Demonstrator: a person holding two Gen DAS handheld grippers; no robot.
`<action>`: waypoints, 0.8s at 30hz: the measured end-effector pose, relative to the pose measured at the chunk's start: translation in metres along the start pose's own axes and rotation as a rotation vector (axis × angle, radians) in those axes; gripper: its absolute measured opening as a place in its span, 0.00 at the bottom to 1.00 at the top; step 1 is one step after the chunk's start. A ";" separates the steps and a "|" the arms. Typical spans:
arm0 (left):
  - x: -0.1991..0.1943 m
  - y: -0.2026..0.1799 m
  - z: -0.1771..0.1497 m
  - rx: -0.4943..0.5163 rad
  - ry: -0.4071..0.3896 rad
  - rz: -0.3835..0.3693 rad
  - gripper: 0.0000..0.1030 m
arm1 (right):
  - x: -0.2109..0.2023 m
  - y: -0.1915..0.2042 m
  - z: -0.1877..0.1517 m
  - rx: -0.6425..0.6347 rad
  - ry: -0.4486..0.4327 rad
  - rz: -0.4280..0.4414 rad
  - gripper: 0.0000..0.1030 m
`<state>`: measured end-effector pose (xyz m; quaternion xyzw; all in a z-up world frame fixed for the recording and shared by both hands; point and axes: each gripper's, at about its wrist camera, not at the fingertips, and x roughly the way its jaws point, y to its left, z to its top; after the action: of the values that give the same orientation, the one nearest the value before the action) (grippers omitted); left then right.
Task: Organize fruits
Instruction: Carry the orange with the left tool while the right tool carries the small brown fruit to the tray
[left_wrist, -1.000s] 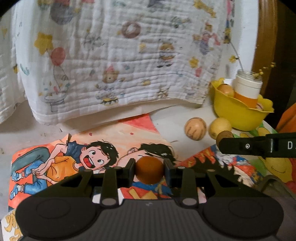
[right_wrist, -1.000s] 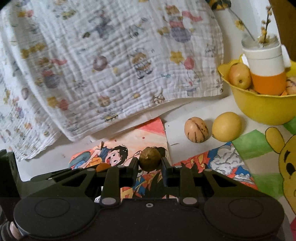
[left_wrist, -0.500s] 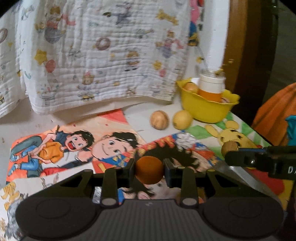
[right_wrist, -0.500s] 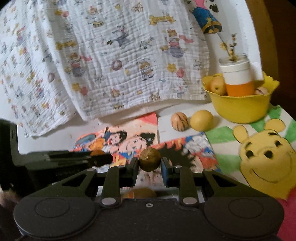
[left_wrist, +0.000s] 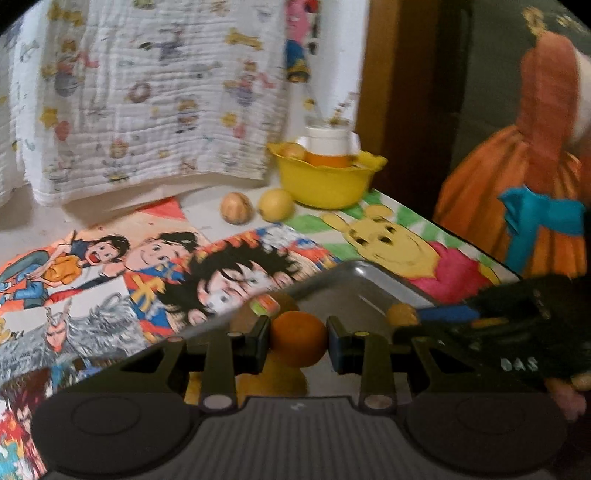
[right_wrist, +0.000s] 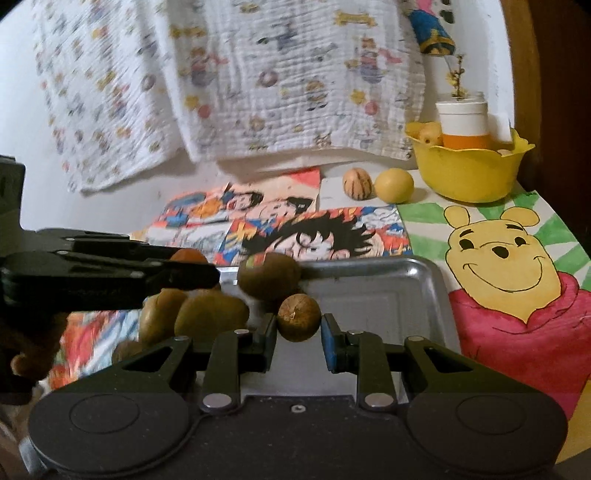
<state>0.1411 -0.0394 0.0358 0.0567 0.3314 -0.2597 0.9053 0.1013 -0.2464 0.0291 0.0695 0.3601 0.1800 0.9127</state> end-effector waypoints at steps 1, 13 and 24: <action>-0.002 -0.004 -0.004 0.017 0.001 -0.004 0.35 | -0.001 0.001 -0.003 -0.020 0.007 0.000 0.27; 0.005 -0.040 -0.038 0.082 0.100 -0.044 0.35 | 0.005 0.004 -0.024 -0.166 0.112 0.004 0.27; 0.020 -0.043 -0.040 0.069 0.215 -0.027 0.35 | 0.013 -0.001 -0.024 -0.180 0.197 0.021 0.27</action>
<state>0.1093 -0.0739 -0.0045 0.1107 0.4182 -0.2756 0.8585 0.0937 -0.2422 0.0031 -0.0271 0.4294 0.2273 0.8736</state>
